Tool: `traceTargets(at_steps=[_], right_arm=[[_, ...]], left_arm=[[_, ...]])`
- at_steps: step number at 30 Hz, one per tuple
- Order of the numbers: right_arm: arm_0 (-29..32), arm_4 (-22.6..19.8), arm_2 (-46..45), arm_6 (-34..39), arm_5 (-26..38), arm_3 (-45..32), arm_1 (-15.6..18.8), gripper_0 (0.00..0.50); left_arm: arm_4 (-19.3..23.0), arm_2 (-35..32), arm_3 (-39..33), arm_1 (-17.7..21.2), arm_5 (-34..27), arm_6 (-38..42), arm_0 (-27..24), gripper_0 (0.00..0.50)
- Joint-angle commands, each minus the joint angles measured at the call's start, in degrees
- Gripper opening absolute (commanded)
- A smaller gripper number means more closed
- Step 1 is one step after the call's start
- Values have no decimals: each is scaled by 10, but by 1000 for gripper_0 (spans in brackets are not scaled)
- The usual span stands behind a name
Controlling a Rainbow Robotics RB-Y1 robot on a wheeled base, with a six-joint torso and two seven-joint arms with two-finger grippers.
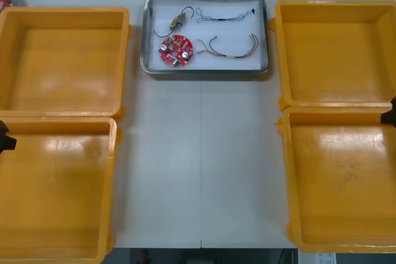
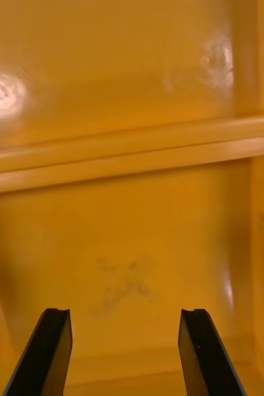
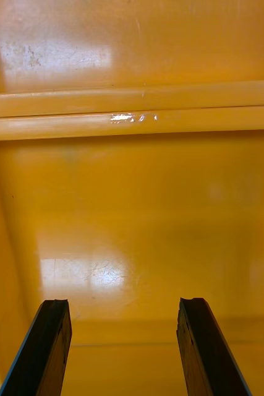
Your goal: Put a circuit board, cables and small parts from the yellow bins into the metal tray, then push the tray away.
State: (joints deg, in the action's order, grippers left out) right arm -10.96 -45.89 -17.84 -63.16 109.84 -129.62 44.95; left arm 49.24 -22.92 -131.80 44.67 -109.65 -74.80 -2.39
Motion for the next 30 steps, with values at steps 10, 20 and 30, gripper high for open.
traceTargets(at_steps=[10, 20, 30], right_arm=[[15, -39, -18, -32, 2, 9, 33, 500], [8, -39, -15, -128, 2, 9, 39, 500], [7, -41, -13, -120, 2, 9, 38, 500]], left_arm=[[4, -7, -16, 24, -4, -2, 13, 500], [4, -7, -16, 24, -4, -2, 13, 500], [4, -7, -16, 24, -4, -2, 13, 500]])
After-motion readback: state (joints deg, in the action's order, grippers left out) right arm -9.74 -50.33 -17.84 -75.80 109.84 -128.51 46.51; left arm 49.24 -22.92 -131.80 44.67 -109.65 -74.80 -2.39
